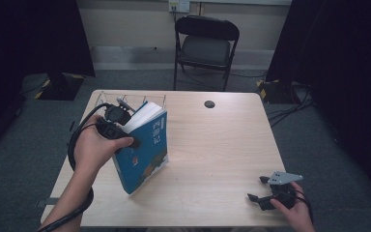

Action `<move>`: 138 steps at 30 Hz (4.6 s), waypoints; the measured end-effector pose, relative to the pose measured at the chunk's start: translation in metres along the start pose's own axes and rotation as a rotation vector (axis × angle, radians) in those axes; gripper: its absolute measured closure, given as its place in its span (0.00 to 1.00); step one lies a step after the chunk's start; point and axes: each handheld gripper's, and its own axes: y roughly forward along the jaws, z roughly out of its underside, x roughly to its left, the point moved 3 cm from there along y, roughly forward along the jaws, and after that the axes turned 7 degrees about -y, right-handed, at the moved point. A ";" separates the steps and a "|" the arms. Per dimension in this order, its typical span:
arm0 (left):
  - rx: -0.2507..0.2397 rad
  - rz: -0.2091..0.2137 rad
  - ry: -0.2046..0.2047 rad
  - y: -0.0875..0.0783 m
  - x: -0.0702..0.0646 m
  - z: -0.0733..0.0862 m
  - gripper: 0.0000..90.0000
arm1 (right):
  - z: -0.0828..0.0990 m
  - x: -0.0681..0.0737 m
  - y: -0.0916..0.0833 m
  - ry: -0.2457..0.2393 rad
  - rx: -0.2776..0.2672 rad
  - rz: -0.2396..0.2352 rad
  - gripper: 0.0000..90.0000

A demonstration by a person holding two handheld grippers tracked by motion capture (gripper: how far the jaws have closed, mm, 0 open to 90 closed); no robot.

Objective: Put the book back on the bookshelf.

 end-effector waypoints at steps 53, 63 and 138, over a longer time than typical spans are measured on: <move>-0.017 -0.062 -0.141 0.011 0.022 -0.022 0.69 | 0.000 0.000 0.000 0.000 0.002 0.000 0.15; -0.031 -0.079 -0.163 0.011 0.025 -0.029 0.69 | 0.000 0.000 0.000 0.000 -0.002 -0.006 0.15; -0.055 -0.177 -0.281 0.037 0.044 -0.074 0.69 | 0.000 0.000 0.000 -0.003 0.001 -0.004 0.15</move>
